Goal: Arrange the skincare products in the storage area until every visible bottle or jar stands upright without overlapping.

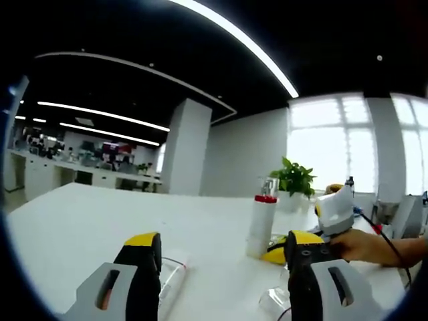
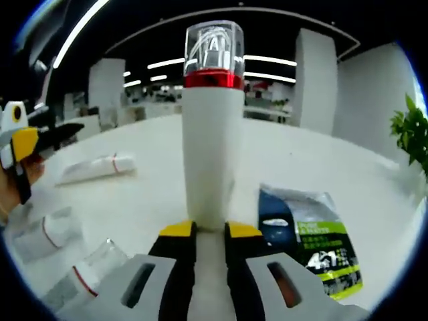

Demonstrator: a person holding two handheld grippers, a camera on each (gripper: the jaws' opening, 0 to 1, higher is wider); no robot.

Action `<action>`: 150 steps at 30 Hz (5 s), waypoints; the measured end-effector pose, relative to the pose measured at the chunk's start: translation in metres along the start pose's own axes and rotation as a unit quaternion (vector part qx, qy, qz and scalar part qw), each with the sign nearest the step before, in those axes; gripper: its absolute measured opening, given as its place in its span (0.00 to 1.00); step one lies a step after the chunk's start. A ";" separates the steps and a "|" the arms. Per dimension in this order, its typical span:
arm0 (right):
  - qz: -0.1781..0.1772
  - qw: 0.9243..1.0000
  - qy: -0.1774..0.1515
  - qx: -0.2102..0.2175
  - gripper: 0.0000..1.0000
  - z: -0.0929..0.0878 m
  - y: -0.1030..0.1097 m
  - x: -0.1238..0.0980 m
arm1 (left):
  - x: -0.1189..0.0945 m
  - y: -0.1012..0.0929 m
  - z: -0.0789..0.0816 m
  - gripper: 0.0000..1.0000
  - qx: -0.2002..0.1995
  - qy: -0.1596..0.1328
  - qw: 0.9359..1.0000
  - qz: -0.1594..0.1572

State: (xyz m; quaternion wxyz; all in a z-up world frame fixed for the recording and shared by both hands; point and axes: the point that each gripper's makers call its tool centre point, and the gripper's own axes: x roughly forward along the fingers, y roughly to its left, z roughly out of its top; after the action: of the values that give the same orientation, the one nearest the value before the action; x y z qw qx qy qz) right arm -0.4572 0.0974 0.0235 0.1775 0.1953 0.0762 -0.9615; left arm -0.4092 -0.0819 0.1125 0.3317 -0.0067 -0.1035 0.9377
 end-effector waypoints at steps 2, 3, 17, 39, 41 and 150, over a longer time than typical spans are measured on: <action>0.001 1.000 0.000 0.007 0.14 0.000 0.000 0.001 | 0.000 0.001 0.001 0.79 -0.001 -0.001 1.000 0.000; 0.002 1.000 0.000 0.008 0.14 0.000 0.001 0.001 | 0.000 0.001 0.001 0.79 -0.002 -0.001 1.000 -0.001; 0.003 1.000 -0.006 0.000 0.10 0.004 0.003 0.009 | 0.001 0.001 0.000 0.78 -0.003 0.001 1.000 0.000; -0.002 1.000 -0.017 0.002 0.09 0.009 0.003 0.020 | 0.001 -0.002 -0.006 0.78 0.016 0.013 1.000 0.003; -0.001 1.000 -0.017 0.001 0.09 0.010 0.003 0.018 | 0.001 -0.001 -0.006 0.78 0.018 0.014 1.000 0.004; -0.105 0.990 -0.045 0.083 0.26 0.024 -0.087 -0.004 | -0.010 -0.001 -0.008 0.76 -0.004 0.004 1.000 0.020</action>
State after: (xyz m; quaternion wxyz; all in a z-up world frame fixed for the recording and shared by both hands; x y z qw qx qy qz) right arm -0.4939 0.1739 0.0536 0.0615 0.1564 0.0078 -0.9857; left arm -0.4003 -0.0857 0.1048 0.3135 -0.0141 -0.1055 0.9436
